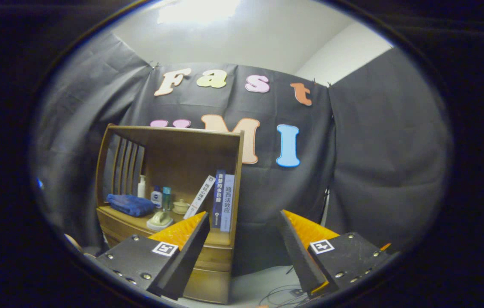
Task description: Pull open the drawer, take out the items inside it, and place them on the countertop above the cabinet.
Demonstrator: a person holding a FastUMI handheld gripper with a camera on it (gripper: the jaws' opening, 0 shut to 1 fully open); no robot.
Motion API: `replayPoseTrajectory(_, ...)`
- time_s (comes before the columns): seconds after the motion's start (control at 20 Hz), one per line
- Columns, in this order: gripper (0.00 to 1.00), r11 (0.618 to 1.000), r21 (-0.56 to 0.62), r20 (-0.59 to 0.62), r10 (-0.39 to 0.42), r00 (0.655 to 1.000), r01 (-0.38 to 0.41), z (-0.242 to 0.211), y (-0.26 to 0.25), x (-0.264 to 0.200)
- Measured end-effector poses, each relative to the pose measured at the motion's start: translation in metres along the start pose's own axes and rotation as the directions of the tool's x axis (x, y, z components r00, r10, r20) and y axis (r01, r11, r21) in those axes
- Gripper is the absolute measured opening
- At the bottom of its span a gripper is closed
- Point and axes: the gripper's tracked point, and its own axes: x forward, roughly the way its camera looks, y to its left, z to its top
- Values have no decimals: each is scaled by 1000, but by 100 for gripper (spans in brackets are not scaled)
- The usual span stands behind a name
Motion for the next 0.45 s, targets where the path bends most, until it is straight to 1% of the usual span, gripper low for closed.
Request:
replayPoseTrajectory(0.25, 96, 999, 38, 32, -5, 999, 4, -13, -17, 7)
replayPoseTrajectory(0.45, 96, 999, 46, 9, 17, 1000, -17, -34, -21, 13)
